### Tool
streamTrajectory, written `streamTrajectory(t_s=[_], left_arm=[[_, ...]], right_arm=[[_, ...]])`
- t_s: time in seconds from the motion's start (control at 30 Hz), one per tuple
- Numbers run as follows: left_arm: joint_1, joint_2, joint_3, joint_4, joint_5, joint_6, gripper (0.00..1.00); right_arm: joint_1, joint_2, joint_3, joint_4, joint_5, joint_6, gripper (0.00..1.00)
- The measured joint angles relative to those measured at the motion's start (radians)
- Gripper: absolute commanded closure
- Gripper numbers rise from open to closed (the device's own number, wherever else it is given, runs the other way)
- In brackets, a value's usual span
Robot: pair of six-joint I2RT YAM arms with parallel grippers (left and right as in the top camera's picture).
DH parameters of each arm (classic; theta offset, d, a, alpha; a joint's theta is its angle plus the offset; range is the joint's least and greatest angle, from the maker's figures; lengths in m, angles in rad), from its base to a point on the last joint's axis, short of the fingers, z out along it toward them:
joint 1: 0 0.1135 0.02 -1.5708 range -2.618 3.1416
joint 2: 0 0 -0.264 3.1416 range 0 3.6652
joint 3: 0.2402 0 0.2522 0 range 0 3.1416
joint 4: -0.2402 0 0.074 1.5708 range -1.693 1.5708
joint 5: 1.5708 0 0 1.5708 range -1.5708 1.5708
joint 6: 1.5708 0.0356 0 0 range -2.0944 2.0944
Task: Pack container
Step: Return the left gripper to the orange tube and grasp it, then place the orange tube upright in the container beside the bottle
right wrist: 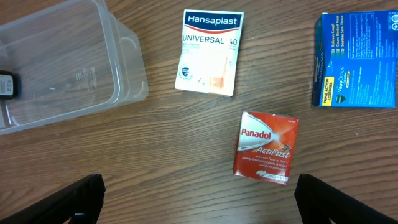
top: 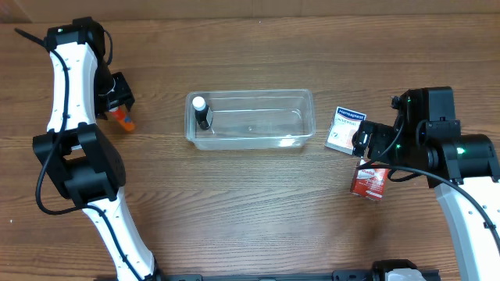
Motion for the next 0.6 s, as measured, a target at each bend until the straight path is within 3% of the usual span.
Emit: streamTrajectory(t_s=[0.27,0.47,0.6], left_arm=[[0.0,0.0,0.0,0.001,0.008,0.005,0.86],[-0.005,-0.006,0.0,-0.048,0.007,0.004,0.89],[-0.065,-0.133,-0.004,-0.138,0.006,-0.008,0.91]], right_arm=[[0.0,0.001,0.0,0.0,0.0,0.0,0.0],[0.0,0.001,0.0,0.0,0.0,0.0,0.0],[0.0,0.001,0.0,-0.002,0.0,0.0,0.0]])
